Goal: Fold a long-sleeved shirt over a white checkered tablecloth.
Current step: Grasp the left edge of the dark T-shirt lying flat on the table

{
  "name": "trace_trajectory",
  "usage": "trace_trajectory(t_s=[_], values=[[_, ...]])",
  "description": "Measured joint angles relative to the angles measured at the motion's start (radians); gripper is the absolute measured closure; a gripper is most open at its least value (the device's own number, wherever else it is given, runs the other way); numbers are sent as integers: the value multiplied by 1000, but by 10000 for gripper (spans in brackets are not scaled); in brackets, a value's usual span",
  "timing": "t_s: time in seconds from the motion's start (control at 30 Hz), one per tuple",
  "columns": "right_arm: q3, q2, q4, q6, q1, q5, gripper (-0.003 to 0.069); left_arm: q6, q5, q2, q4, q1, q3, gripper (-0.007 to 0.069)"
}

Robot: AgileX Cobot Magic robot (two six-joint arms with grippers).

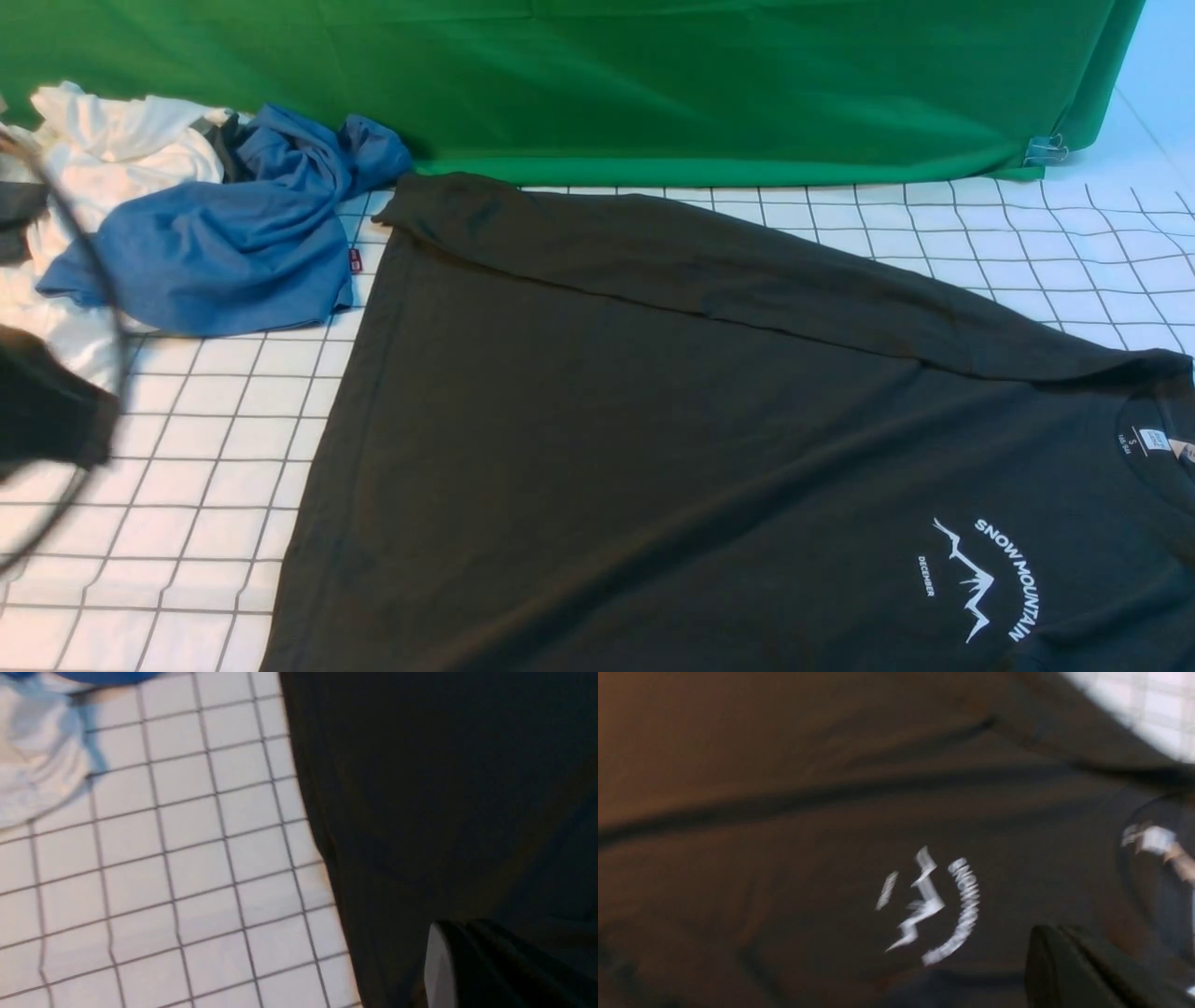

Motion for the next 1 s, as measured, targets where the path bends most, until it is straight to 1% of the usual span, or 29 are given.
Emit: trace_trajectory(t_s=[0.03,0.07,0.13,0.23,0.3,0.4,0.5,0.57,0.63,0.7,0.73,0.77,0.83,1.0], values=[[0,2,0,-2,10,15,646,2,14,8,-1,-19,0,650],[-1,2,0,-5,49,61,646,8,44,37,-6,-68,12,641],[-1,2,0,-6,89,107,646,12,69,56,-17,-113,42,621],[-1,-7,0,-8,134,151,646,12,78,64,-47,-176,143,553],[-1,-19,2,-8,151,151,646,9,68,66,-53,-191,238,476],[-1,-35,2,-8,156,134,646,-1,-1,66,-49,-194,370,325],[-1,-37,2,-10,156,110,646,2,-81,66,-49,-196,440,189],[-1,-37,2,-11,158,94,646,16,-113,72,-43,-199,451,122],[-1,-37,2,-12,158,81,646,24,-143,81,-39,-208,451,94],[-1,-37,1,-12,158,71,646,43,-164,102,-30,-232,451,89],[-1,-37,0,-12,158,67,646,48,-169,123,-22,-263,451,95],[-1,-37,0,-12,158,66,646,49,-169,127,-18,-273,451,98],[-1,-37,0,-12,158,63,646,50,-175,183,30,-350,451,125],[-1,-37,0,-12,158,73,646,-7,-187,293,134,-437,432,160]])
